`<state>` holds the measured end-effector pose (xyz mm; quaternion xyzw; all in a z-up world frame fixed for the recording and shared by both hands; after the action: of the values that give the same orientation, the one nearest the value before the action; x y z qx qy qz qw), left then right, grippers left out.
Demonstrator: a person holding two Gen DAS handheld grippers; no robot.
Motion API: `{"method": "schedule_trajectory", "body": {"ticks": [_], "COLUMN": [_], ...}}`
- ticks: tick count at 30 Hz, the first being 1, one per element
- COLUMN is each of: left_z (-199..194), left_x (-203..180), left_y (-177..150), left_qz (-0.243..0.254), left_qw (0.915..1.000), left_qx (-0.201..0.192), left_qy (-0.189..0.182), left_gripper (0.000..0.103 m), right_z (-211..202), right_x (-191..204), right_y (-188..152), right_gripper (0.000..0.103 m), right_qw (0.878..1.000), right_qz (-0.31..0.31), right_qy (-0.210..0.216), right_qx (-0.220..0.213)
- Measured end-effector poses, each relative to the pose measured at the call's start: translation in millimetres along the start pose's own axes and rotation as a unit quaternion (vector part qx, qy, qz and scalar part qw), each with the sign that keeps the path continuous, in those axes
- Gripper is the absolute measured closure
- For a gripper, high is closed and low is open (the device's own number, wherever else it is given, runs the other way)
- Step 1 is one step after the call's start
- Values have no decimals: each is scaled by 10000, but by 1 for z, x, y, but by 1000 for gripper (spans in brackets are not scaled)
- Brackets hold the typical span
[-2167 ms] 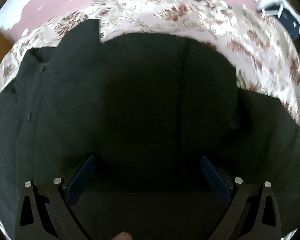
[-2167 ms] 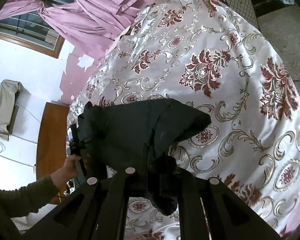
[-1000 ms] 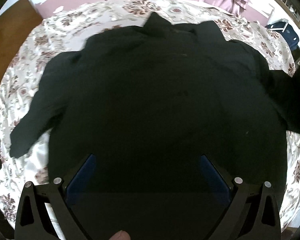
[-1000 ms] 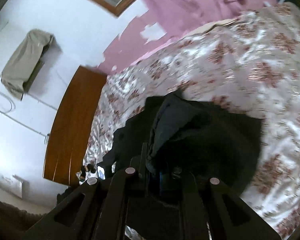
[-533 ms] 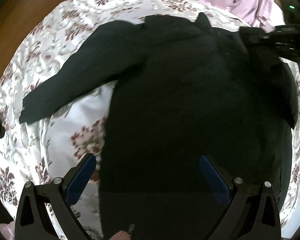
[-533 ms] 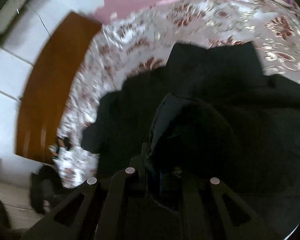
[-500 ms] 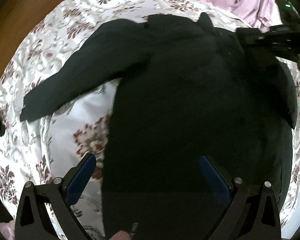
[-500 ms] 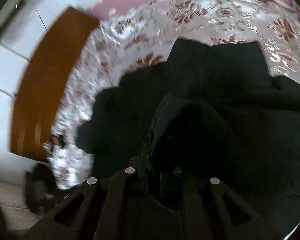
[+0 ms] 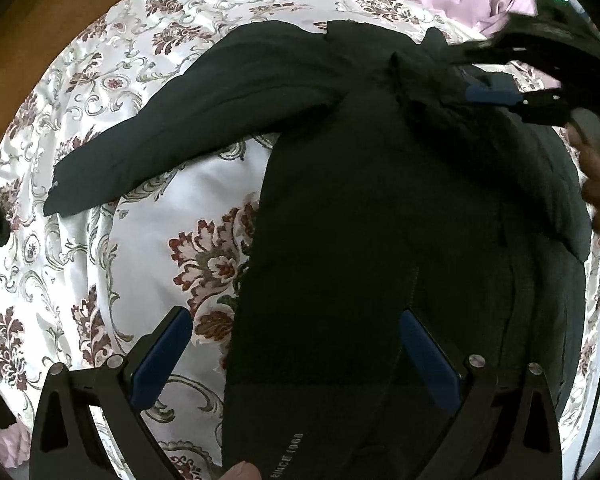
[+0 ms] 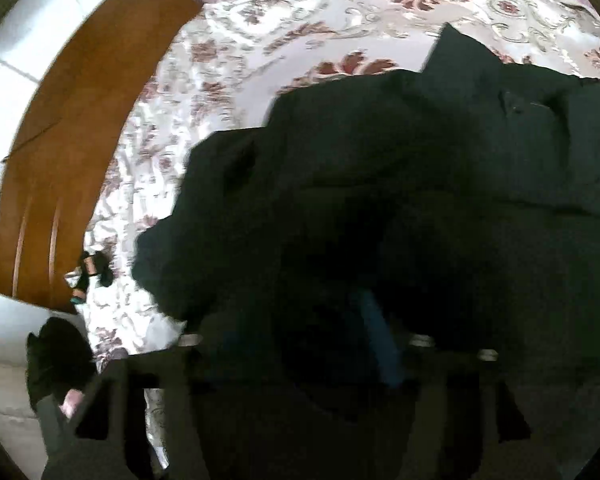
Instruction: Fold large clothes
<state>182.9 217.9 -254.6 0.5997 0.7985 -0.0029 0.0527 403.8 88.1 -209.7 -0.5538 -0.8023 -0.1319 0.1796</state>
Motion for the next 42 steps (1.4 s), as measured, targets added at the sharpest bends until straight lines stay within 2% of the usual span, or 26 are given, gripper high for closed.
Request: {"method": "schedule_trajectory", "body": {"ticks": [3,4,6,8,9,11,13,15,16,18,22,24,25,27,29,30,34,37,38,42], "left_z": [0,1,2,3,3,4,4,3,2,-1,-10,-12,-12,-16,-21,-22,-21,-11,-8,12], "left_x": [-3,-4,-7,-10,-12,-14,-17,-19,-20,-20,-14,-9,-7,-3,5,9,35,71,87,166], "left_y": [1,0,-1,-3,-5,-7,-10,-12,-14,-17,-22,-27,-28,-32,-35,-38,-46,-53,-52,-41], "left_qz": [10,15,43,66,75,85,101,121,128,122,23,-69,-95,-190,-377,-461,-915,-1498,-1757,-2770], "left_qw": [10000,10000,10000,9999,9999,9998,9998,9996,9995,9993,9991,9988,9987,9986,9985,9983,9957,9877,9827,9552], "left_qx": [14,23,54,83,113,155,189,226,239,263,255,301,312,307,279,251,152,128,106,1], "left_qy": [-17,-17,-8,-6,-2,17,42,111,143,222,325,384,397,392,286,245,-45,-419,-576,-1043], "left_gripper": [0,0,0,0,0,0,0,0,0,0,0,0,0,0,0,0,0,0,0,0], "right_z": [-14,-24,-43,-60,-68,-77,-82,-72,-62,-40,-34,-41,-44,-29,-4,-2,-31,-43,-49,-69], "right_x": [8,6,-11,-49,-77,-113,-150,-167,-174,-176,-161,-136,-129,-113,-109,-109,-108,-104,-103,-103], "right_y": [-25,-36,-53,-65,-72,-80,-88,-90,-89,-88,-83,-80,-80,-70,-64,-65,-78,-102,-115,-156], "right_gripper": [43,43,43,43,43,43,43,43,42,42,41,41,41,40,38,38,38,33,33,33], "right_qw": [9958,9937,9941,9950,9902,9796,9691,9678,9694,9698,9614,9636,9651,9730,9740,9736,9809,9844,9856,9871], "right_qz": [-559,-724,-745,-279,132,725,1337,1555,1591,1383,1293,1068,972,723,608,598,672,565,520,497], "right_qy": [712,796,484,-324,-907,-1435,-1541,-1462,-1449,-1776,-2173,-1926,-1844,-1662,-1947,-1977,-1482,-1312,-1302,-1364], "right_qx": [-145,-302,-618,-904,-1054,-1209,-1384,-1336,-1180,-937,-1084,-1514,-1582,-1428,-989,-969,-1062,-1023,-941,-668]}}
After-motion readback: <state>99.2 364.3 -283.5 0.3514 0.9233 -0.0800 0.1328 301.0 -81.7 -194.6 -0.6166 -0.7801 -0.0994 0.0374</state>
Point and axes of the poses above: each gripper's, at about its wrist camera, not at the fingertips, and z roughly the way its jaws point, x to its left, y to its top, the point moved 1 cm from there along z, roughly the way its jaws point, and after that the axes turned 13 degrees about x, right-handed, at the moved point
